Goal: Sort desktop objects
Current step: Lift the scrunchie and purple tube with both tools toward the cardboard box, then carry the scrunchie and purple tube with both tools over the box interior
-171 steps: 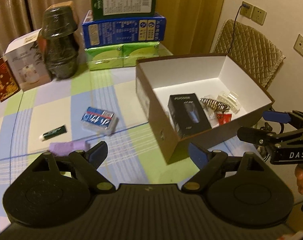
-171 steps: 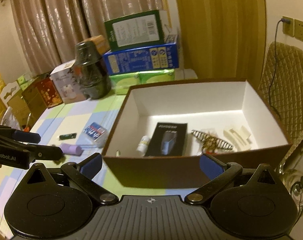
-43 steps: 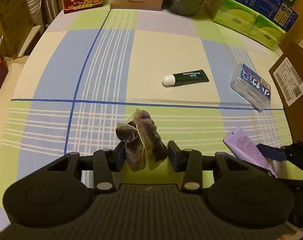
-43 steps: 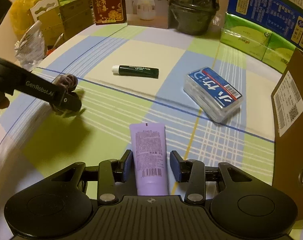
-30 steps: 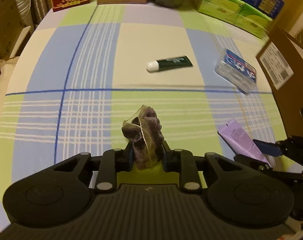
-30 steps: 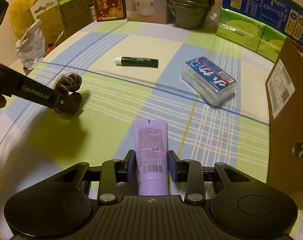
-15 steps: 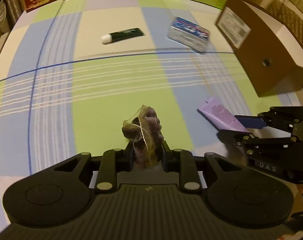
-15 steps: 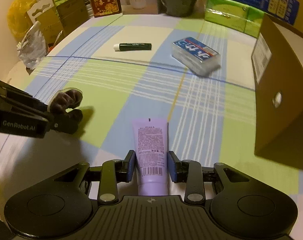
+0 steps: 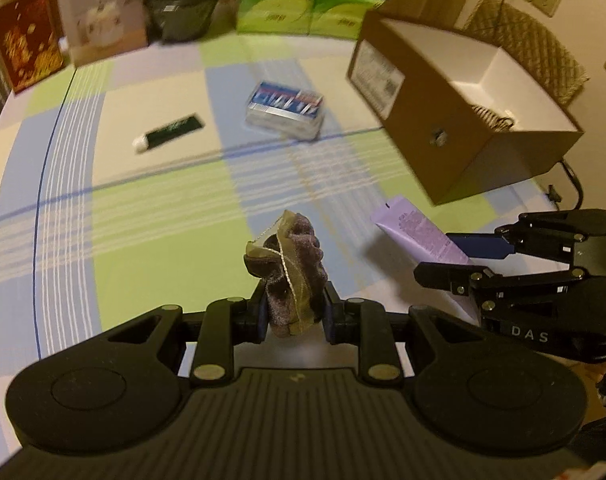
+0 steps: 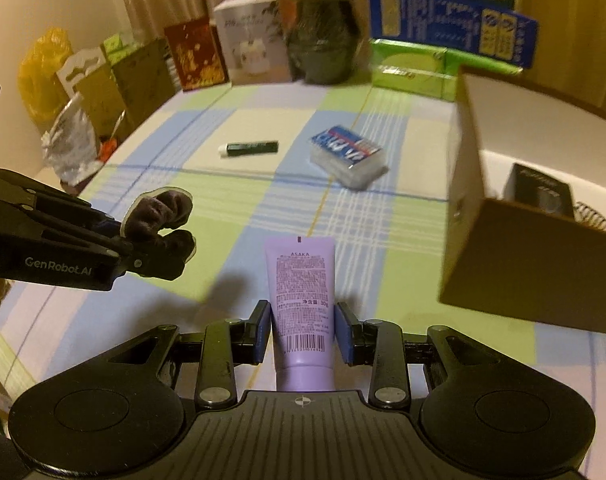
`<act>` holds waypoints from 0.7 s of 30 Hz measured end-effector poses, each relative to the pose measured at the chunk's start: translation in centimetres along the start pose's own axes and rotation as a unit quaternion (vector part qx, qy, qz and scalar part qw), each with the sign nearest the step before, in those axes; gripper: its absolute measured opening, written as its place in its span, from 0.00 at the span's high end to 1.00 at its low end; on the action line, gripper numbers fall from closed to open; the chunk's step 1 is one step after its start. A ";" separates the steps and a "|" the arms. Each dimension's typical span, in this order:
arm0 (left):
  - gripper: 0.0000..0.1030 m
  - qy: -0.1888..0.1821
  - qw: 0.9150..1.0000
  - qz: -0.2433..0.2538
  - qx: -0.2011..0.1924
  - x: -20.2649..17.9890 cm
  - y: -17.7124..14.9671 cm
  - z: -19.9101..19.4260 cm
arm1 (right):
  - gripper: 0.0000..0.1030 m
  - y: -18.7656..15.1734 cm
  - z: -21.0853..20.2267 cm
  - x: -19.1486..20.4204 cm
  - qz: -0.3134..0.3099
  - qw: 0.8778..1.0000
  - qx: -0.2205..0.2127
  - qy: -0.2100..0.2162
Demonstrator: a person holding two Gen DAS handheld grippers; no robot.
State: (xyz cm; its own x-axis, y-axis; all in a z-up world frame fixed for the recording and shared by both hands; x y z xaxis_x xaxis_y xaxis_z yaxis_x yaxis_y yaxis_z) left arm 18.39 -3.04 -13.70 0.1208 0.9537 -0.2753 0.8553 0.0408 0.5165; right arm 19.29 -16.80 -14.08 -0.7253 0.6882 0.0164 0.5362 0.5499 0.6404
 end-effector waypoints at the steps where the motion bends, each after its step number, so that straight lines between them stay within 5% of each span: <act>1: 0.80 -0.001 1.000 0.005 -0.004 -0.5 0.3 -0.2 | 0.70 0.2 -0.5 -0.4 0.003 1.000 -0.005 -0.001; 21: 0.80 -0.058 0.992 0.095 -0.055 -12.2 6.7 0.3 | 0.70 2.2 -8.0 -10.9 0.065 0.994 -0.075 -0.049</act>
State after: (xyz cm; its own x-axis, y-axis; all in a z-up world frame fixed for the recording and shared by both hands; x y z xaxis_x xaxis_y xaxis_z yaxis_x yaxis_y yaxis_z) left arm 22.77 -14.54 -7.16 0.3364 0.9072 -0.2528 0.7525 -0.0975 0.6513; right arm 24.93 -26.87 -6.76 -0.6048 0.7955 0.0360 0.5463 0.3816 0.7456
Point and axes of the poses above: each gripper's, at about its wrist camera, not at the fingertips, and z roughly the way its jaws point, x to its left, y to its top, the point moved 7 cm from there along z, roughly the way its jaws point, and after that the axes turned 9 degrees about -y, right-handed, at the moved point
